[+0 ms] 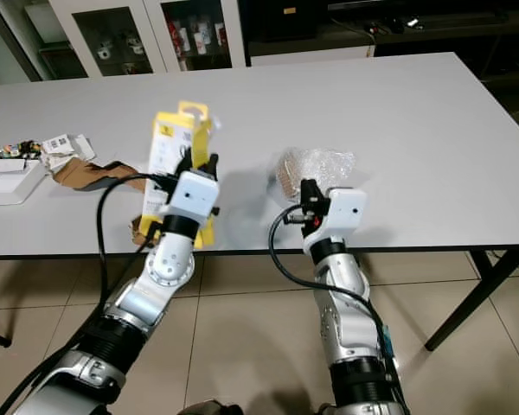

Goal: Picking trash to rubbish bin

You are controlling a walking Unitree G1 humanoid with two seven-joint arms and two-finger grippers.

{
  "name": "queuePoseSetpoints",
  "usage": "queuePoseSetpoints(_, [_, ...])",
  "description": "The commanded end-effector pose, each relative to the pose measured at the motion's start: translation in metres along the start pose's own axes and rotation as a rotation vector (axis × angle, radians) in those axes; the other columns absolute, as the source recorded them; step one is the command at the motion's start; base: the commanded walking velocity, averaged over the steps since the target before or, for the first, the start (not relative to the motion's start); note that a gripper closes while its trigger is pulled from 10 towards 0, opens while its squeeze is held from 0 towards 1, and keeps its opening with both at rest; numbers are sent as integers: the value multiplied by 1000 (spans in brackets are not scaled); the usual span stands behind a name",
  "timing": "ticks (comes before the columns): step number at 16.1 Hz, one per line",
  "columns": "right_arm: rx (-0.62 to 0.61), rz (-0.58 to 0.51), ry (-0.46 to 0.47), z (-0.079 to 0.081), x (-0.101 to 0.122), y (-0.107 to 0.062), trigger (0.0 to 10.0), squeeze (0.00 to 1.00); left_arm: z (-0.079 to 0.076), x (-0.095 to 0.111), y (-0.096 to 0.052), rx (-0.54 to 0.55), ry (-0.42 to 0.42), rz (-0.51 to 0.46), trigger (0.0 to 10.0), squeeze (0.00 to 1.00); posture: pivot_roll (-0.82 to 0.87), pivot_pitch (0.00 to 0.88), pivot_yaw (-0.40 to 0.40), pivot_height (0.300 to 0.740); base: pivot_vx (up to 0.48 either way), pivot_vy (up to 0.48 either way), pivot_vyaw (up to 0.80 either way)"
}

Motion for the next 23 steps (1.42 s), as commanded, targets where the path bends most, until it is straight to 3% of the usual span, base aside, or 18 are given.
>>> queuePoseSetpoints(1, [-12,-14,-10,-3,2,1,10000,0,13,10,7,31,7,-41,10000,0,-53,0,128,740,0,0,0])
queuePoseSetpoints(2, [-15,-17,-12,-4,2,1,10000,0,14,12,8,36,11,-46,10000,0,-53,0,128,740,0,0,0])
queuePoseSetpoints(3, [-19,-19,-12,-5,2,1,10000,0,19,17,11,54,16,-66,0,0,-51,0,128,740,0,0,0])
queuePoseSetpoints(5, [-24,-23,-13,-7,2,2,10000,0,25,29,16,88,29,-116,0,0,-52,0,126,740,0,0,0])
queuePoseSetpoints(7, [-21,-25,-16,-6,3,2,10000,0,22,31,15,78,35,-124,0,0,-53,0,122,740,0,0,0])
queuePoseSetpoints(16, [-17,-23,-25,-9,3,3,10000,0,17,29,10,73,45,-106,0,0,-44,0,107,740,0,0,0])
queuePoseSetpoints(18, [-16,-21,-27,-9,2,3,10000,0,15,24,8,80,49,-84,10000,0,-43,0,101,740,0,0,0])
queuePoseSetpoints(19, [-15,-20,-27,-9,2,3,10000,0,14,20,6,79,42,-64,10000,0,-39,2,99,740,0,0,0])
queuePoseSetpoints(21, [-12,-17,-24,-8,2,5,10000,0,8,0,-3,86,-100,49,10000,0,-27,8,91,740,0,0,0])
queuePoseSetpoints(23, [-10,-17,-18,-6,1,5,10000,0,7,-7,-10,83,-110,81,10000,0,-23,12,91,740,0,0,0])
Point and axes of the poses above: a point about 5 cm out from each wrist's last joint towards the gripper, its own y axis pointing out of the wrist towards the gripper, its own x axis along the axis of the wrist's last joint, z = x × y, the point moved 4 cm from there along y, pointing out of the wrist towards the gripper, and after that the axes turned 3 degrees about y, right-handed, at the moved point
